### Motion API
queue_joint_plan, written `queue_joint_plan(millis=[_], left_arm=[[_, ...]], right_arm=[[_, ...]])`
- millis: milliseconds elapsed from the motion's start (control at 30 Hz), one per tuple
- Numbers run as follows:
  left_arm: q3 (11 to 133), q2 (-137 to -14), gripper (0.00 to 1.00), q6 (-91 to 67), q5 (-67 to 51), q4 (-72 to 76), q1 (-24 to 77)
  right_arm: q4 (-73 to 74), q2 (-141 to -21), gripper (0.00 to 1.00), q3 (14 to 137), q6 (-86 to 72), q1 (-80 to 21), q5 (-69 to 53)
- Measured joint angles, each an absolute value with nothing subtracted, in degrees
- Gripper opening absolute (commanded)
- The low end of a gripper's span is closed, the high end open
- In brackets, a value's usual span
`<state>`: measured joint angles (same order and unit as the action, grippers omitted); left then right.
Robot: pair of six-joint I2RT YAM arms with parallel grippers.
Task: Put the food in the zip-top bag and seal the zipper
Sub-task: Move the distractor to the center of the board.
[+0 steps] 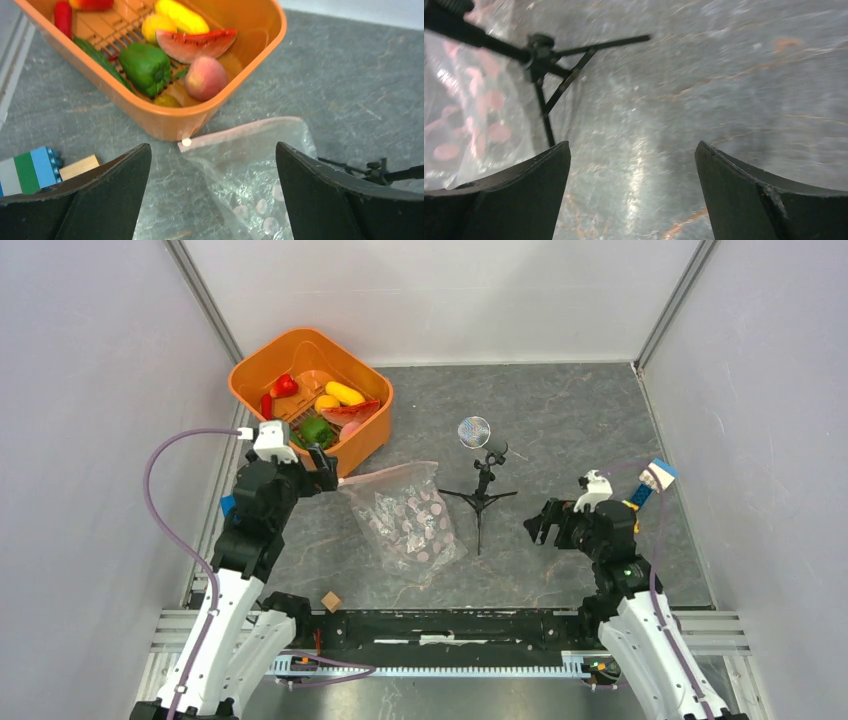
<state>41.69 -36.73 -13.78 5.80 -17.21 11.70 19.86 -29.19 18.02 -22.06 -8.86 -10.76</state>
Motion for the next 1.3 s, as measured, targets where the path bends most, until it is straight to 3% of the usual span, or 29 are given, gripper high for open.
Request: queue_joint_plan(millis=[167,267,500,767,1100,1300], left_arm=[[40.10,-37.93,1.00,-13.80,4.10,-18.28,11.68],[40.10,-37.67,1.00,-13.43,0.12,-18.24,11.64],[39.97,-36.56,1.00,-12.91,-7.18,-17.89,11.62],[39.83,-34.04,1.00,-17.87,0.25,-21.91,11.60],[38.98,-32.36,1.00,-18.63,1.37,-22.31,11.60],[38.96,-32.62,1.00,-18.65,1.06,-22.33,11.60]], right_arm=[[13.30,-28.38,0.98,12.05,-24.49,-12.36,-21.10],[8.54,-28.12,0.98,9.50,-27.20,-20.75,-21.76],[-5.80,-34.70,0.98,7.09,-33.78,-42.94,-9.41],[-20.82,-47.83,0.98,6.00,-38.00,-55.72,3.79],[-34.17,-65.34,0.98,7.68,-44.80,-58.06,15.11],[-38.37,-70.94,0.98,10.26,-45.15,-54.50,17.26]])
